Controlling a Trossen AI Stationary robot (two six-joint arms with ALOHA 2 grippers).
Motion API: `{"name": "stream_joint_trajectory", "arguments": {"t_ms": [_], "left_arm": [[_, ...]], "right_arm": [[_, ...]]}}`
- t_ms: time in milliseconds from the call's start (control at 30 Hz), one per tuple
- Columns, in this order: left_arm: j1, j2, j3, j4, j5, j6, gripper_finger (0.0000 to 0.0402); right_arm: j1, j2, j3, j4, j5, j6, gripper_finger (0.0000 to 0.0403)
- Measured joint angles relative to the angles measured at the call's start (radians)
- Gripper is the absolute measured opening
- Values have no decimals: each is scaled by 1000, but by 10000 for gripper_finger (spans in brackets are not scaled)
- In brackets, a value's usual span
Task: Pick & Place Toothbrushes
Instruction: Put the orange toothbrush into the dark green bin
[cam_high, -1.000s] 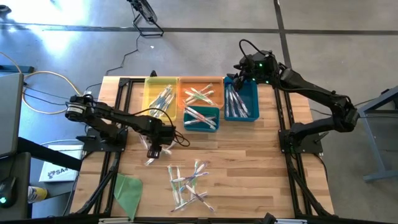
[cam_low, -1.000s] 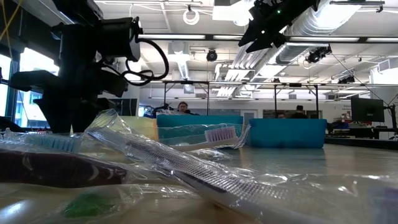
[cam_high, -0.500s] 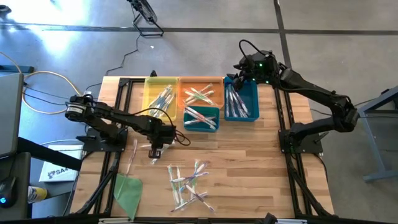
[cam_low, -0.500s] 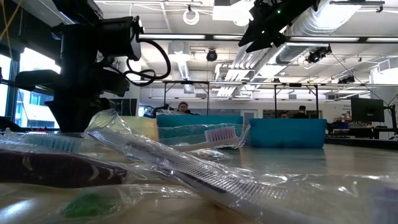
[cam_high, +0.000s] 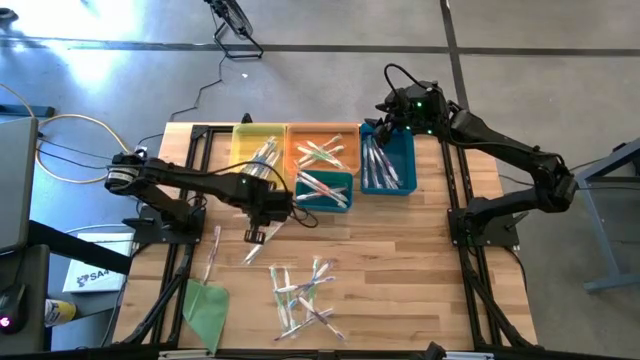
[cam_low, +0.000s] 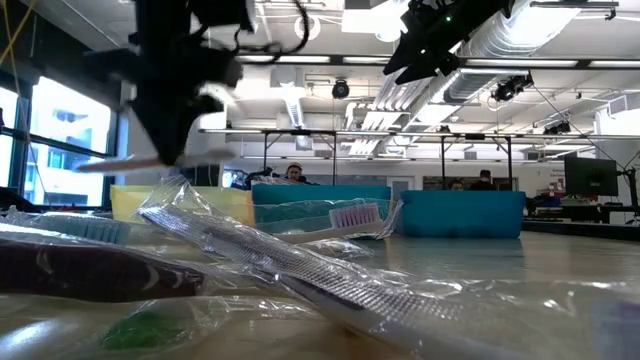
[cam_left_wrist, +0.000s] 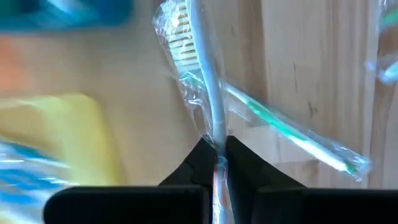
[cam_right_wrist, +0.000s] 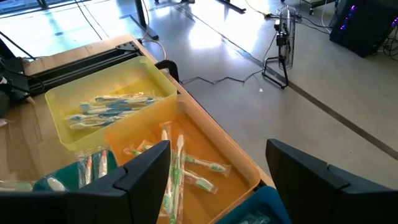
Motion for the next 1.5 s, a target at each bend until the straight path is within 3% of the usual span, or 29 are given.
{"name": "stream_joint_trajectory", "arguments": {"t_ms": [167, 333, 433, 700, 900, 1167, 1300, 1500], "left_arm": [[40, 0, 167, -83, -44, 57, 15], [147, -1, 280, -87, -44, 64, 15], [215, -1, 312, -71, -38, 63, 15], [318, 30, 327, 51, 104, 48, 16], [320, 176, 407, 27, 181, 12, 16], [321, 415, 724, -215, 195, -4, 16], [321, 505, 864, -251, 217, 1, 16], [322, 585, 941, -253, 224, 9, 16]], "right_arm": [[0, 0, 0, 0, 0, 0, 258], [0, -5, 0, -13, 0, -5, 258], [0, -30, 0, -34, 0, -30, 258], [0, -136, 0, -46, 0, -8, 258], [0, -207, 0, -45, -1, 30, 258], [0, -235, 0, -47, 0, 38, 258], [0, -235, 0, -58, 0, 32, 258], [0, -239, 0, -99, 6, 24, 258]]}}
